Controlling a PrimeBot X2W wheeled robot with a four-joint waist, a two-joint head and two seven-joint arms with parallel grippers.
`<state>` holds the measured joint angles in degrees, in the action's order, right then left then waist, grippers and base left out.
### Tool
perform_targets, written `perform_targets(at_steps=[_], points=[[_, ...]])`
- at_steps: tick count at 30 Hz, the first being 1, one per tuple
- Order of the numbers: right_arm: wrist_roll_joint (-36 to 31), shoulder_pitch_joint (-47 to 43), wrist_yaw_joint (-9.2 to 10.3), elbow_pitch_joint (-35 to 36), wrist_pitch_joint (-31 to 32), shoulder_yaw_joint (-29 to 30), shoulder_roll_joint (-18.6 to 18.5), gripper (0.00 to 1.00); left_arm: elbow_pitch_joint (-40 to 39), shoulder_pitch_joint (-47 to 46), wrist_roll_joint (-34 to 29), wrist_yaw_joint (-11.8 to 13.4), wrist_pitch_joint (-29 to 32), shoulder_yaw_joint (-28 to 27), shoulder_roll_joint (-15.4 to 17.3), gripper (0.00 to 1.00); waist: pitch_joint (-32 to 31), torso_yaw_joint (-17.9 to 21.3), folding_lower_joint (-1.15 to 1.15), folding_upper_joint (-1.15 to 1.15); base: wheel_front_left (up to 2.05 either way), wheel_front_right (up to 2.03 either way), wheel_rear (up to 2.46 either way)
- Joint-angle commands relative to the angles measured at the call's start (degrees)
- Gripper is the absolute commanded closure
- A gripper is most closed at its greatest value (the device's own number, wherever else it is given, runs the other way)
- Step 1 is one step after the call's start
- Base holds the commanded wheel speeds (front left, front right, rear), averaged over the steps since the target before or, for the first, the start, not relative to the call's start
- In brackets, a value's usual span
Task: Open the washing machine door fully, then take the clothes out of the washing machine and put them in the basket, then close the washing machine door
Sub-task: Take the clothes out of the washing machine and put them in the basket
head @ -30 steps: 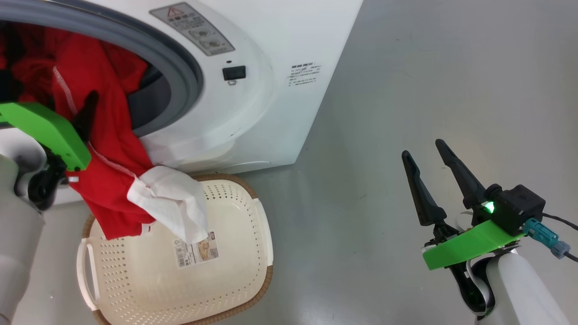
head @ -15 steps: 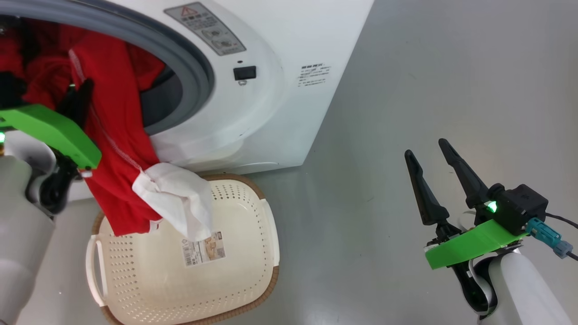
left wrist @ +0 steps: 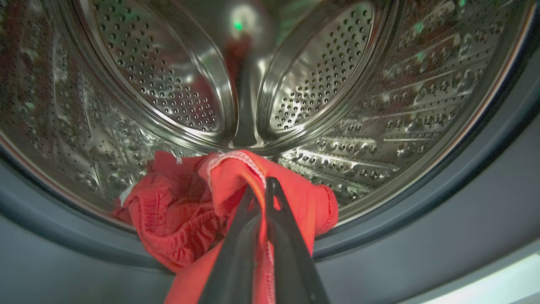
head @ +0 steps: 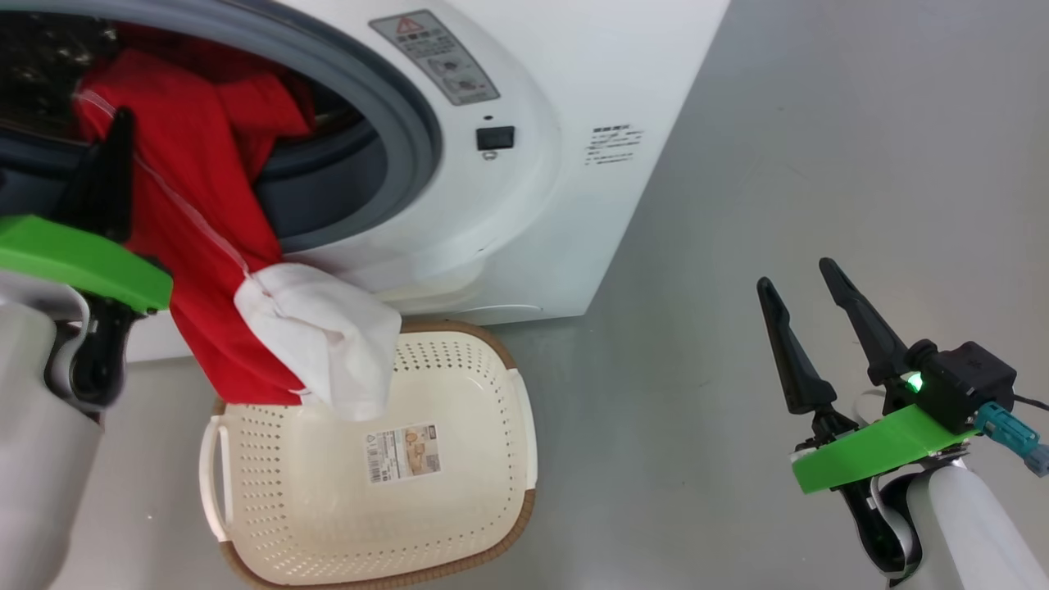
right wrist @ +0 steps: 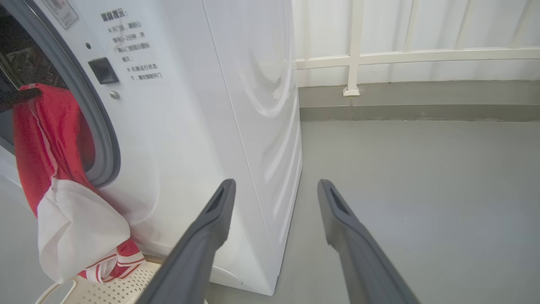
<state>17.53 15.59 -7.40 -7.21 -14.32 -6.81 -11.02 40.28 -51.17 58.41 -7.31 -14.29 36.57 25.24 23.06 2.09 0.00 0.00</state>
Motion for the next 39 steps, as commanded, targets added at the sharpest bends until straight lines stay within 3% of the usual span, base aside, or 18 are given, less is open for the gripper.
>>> perform_targets(at_steps=[1,8,14,28,39], points=[[-0.50,-1.42,-0.09,1.46,-0.68,-1.12,-0.44,0.00,-3.53,2.12,-3.87,-0.09,-0.69,-6.17,1.72,1.00,-0.52,-0.93,0.00,0.00,0.00,0.00,0.00],[-0.38,-1.88,-0.09,1.24,-0.68,-1.19,-0.69,0.00,-15.00,13.42,-16.50,0.21,-0.70,-19.81,-2.78,1.00,-1.63,-1.80,0.00,0.00,0.00,0.00,0.00],[-0.18,-2.48,-0.09,1.05,-0.68,-1.04,-0.93,0.00,-24.30,22.39,-24.01,0.08,-0.70,-26.80,-6.60,1.00,-2.62,-2.21,0.00,0.00,0.00,0.00,0.00],[0.22,-3.84,-0.09,0.49,-0.68,-1.07,-0.99,0.00,-40.45,39.06,-33.85,-0.08,-0.71,-34.59,-13.92,1.00,-5.46,-2.65,0.00,0.00,0.00,0.00,0.00],[0.48,-4.67,-0.09,0.44,-0.68,-1.55,-1.13,0.00,-48.54,49.07,-35.26,-0.14,-0.71,-34.16,-16.78,1.00,-6.88,-2.72,0.00,0.00,0.00,0.00,0.00]])
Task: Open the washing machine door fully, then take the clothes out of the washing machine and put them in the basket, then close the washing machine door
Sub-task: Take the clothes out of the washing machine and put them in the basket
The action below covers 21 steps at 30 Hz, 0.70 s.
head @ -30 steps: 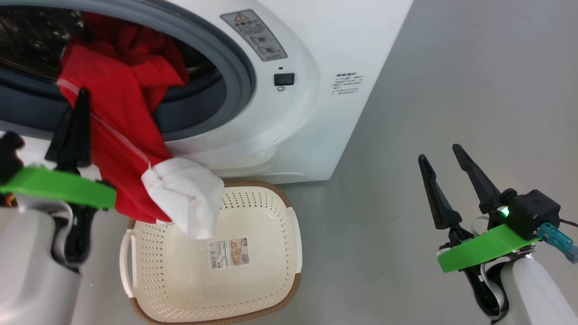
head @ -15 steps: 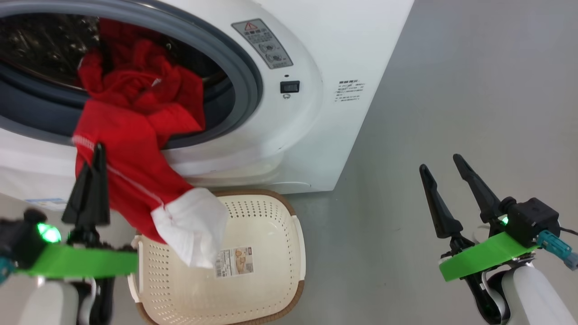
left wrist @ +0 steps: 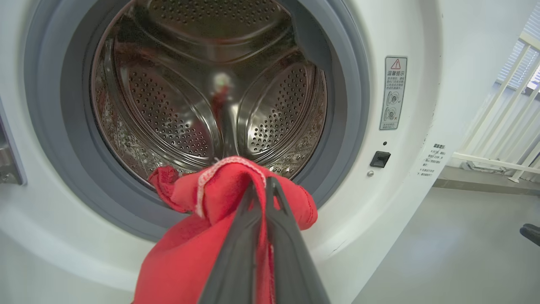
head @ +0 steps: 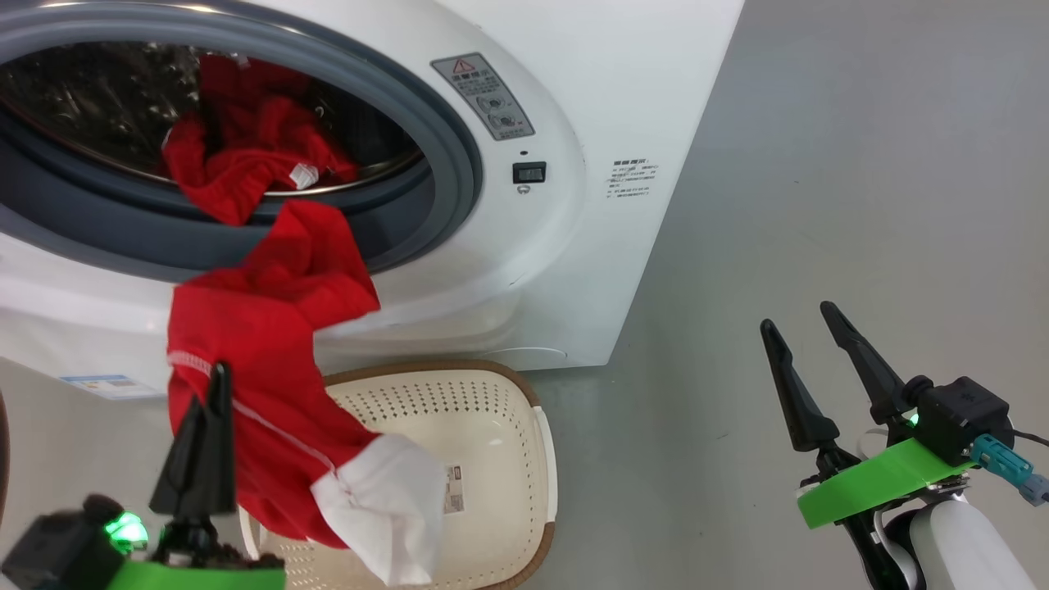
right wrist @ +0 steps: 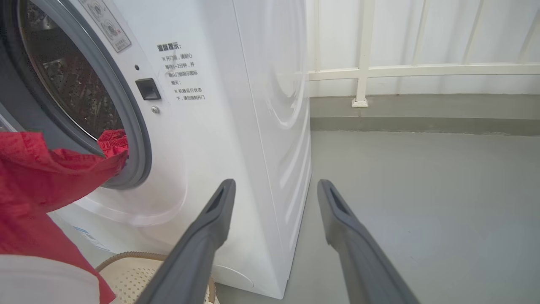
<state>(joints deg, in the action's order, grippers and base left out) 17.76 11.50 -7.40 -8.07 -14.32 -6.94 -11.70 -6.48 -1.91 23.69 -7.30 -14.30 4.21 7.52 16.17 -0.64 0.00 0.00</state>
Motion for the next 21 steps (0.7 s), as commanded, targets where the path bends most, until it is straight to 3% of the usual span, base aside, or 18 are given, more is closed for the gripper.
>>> perform_targets(at_steps=[1,9,21], points=[[0.25,-0.59,-0.09,1.33,-0.68,-1.43,-0.46,0.00,-1.84,0.46,-0.31,-0.16,-0.70,-1.56,0.90,1.00,0.02,-0.01,0.00,0.00,0.00,0.00,0.00],[0.30,-0.24,-0.09,1.26,-0.68,-1.93,-0.56,0.00,5.32,-0.06,0.39,-0.17,-0.70,2.34,0.53,1.00,0.68,0.15,0.00,0.00,0.00,0.00,0.00],[0.22,1.40,-0.09,1.76,-0.68,-2.67,-0.18,0.00,27.05,-10.07,3.71,-0.18,-0.70,10.42,0.34,1.00,3.59,2.61,0.00,0.00,0.00,0.00,0.00]])
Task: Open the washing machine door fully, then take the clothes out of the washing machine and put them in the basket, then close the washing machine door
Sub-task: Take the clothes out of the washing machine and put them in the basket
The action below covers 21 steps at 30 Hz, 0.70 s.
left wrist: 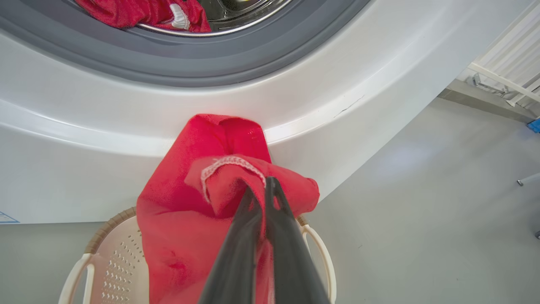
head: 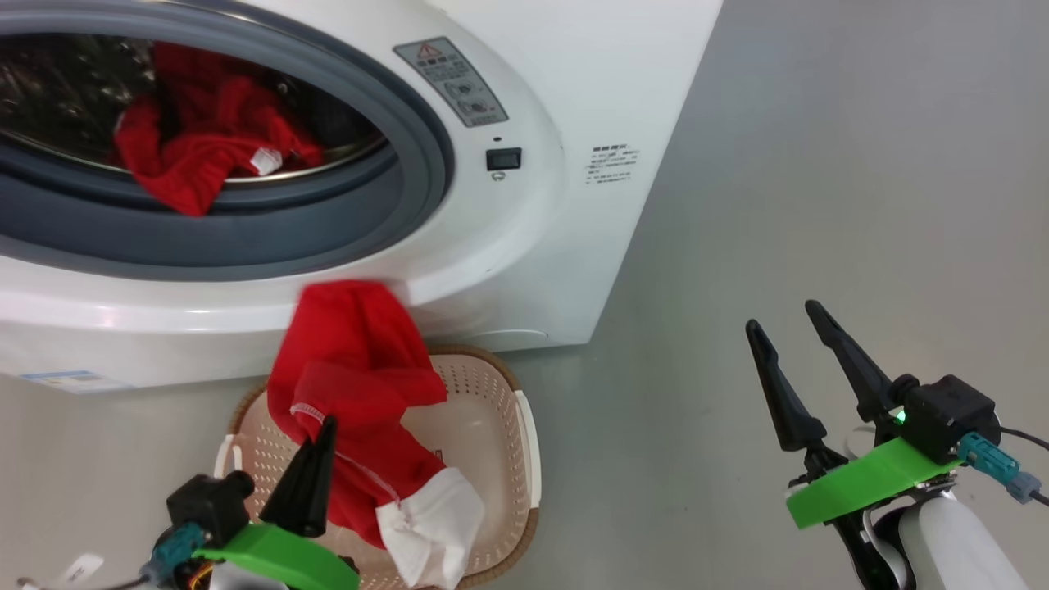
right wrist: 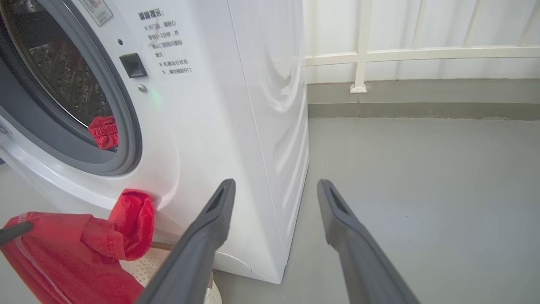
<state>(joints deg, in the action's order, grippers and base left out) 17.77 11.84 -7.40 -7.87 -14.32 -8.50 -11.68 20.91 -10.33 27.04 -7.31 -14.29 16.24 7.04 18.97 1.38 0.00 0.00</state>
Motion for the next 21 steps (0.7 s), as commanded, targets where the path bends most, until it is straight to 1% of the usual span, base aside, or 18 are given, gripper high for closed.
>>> perform_targets(at_steps=[1,2,3,4,9,17,21], points=[[0.16,1.25,-0.09,1.61,-0.68,-1.12,-0.09,0.00,1.81,-2.70,0.57,-0.17,-0.71,-1.20,0.85,1.00,1.18,0.83,0.00,0.00,0.00,0.00,0.00],[0.13,1.46,-0.09,1.66,-0.68,-1.16,0.02,0.00,3.86,-3.76,0.61,-0.17,-0.71,-0.74,0.96,1.00,1.55,1.09,0.00,0.00,0.00,0.00,0.00],[0.13,1.46,-0.09,1.66,-0.68,-1.16,0.02,0.00,3.86,-3.76,0.61,-0.17,-0.71,-0.74,0.96,1.00,1.55,1.09,0.00,0.00,0.00,0.00,0.00],[0.07,1.88,-0.09,1.80,-0.68,-1.13,0.23,0.00,8.14,-5.78,0.82,-0.17,-0.71,0.06,1.04,1.00,2.48,1.60,0.00,0.00,0.00,0.00,0.00],[-0.12,3.01,-0.09,2.11,-0.68,-1.43,0.83,0.00,18.62,-10.33,1.77,-0.17,-0.71,2.75,1.45,1.00,4.95,3.22,0.00,0.00,0.00,0.00,0.00],[-0.60,4.70,-0.09,2.81,-0.68,-1.96,1.87,0.00,31.64,-16.57,4.42,-0.17,-0.71,7.28,2.71,1.00,9.45,5.88,0.00,0.00,0.00,0.00,0.00],[-0.82,5.87,-0.09,3.35,-0.68,-2.23,2.34,0.00,36.45,-19.87,5.86,-0.17,-0.71,9.86,3.84,1.00,11.93,7.08,0.00,0.00,0.00,0.00,0.00]])
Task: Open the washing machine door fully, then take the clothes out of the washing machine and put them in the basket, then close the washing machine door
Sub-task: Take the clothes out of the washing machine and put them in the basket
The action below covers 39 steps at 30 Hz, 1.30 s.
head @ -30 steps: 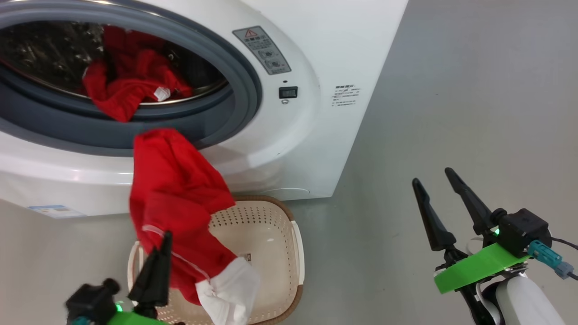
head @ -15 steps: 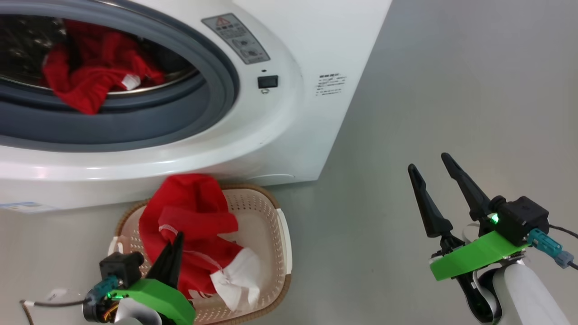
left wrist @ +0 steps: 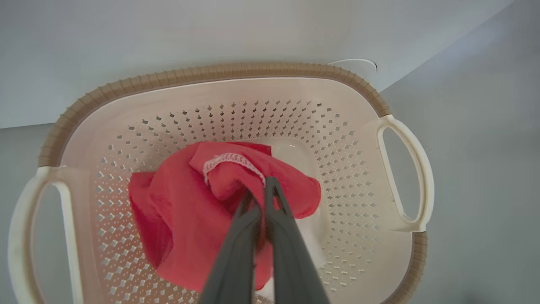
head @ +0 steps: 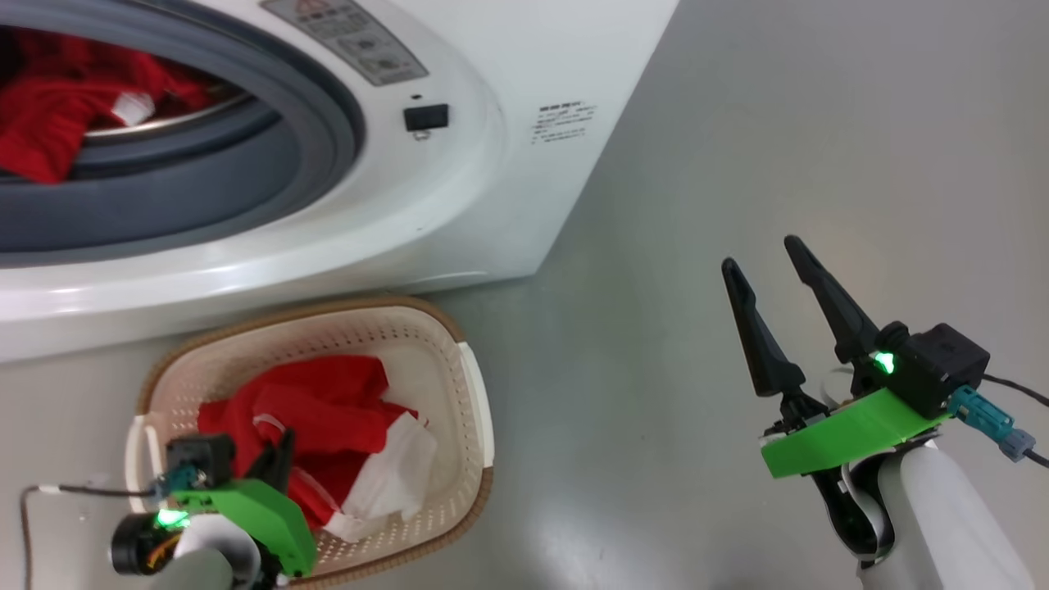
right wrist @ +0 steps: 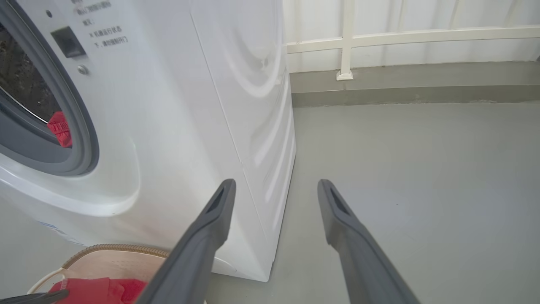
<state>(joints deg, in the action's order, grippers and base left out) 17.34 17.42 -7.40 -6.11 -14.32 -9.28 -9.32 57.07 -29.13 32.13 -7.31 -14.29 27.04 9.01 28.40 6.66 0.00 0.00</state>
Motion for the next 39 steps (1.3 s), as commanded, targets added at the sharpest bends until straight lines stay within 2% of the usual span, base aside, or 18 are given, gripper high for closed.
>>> perform_targets(at_steps=[1,9,18,19,21,22,32,39], points=[[-0.46,0.59,-0.09,1.71,-0.68,-1.49,0.08,0.00,1.34,-1.94,1.17,-0.17,-0.71,-0.31,2.22,1.00,3.13,2.06,0.00,0.00,0.00,0.00,0.00],[-0.99,2.76,-0.09,2.35,-0.68,-1.89,1.32,0.00,7.46,-7.64,4.94,-0.17,-0.71,2.88,4.31,1.00,6.98,3.70,0.00,0.00,0.00,0.00,0.00],[-1.33,3.82,-0.09,2.55,-0.68,-2.10,1.88,0.00,11.90,-10.40,8.19,-0.17,-0.71,6.09,4.63,1.00,8.73,4.14,0.00,0.00,0.00,0.00,0.00],[-1.37,3.85,-0.09,2.52,-0.68,-2.07,1.89,0.00,12.11,-10.55,8.60,-0.17,-0.71,6.38,4.58,0.86,8.79,4.08,0.00,0.00,0.00,0.00,0.00],[-1.45,3.96,-0.09,2.39,-0.68,-2.07,1.93,0.00,12.45,-10.82,9.39,-0.17,-0.71,6.98,4.56,0.40,8.81,3.96,0.00,0.00,0.00,0.00,0.00],[-1.48,4.01,-0.09,2.31,-0.68,-2.08,1.95,0.00,12.54,-10.94,9.76,-0.17,-0.71,7.20,4.60,0.00,8.74,3.89,0.00,0.00,0.00,0.00,0.00],[-1.29,3.63,-0.09,1.32,-0.68,-2.13,1.49,0.00,11.12,-10.98,11.92,-0.17,-0.71,7.20,4.98,0.00,6.50,2.65,0.00,0.00,0.00,0.00,0.00],[-0.87,2.17,-0.09,0.22,-0.68,-2.29,0.70,0.00,6.11,-8.55,12.00,-0.17,-0.71,4.03,5.38,0.00,2.51,1.08,0.00,0.00,0.00,0.00,0.00]])
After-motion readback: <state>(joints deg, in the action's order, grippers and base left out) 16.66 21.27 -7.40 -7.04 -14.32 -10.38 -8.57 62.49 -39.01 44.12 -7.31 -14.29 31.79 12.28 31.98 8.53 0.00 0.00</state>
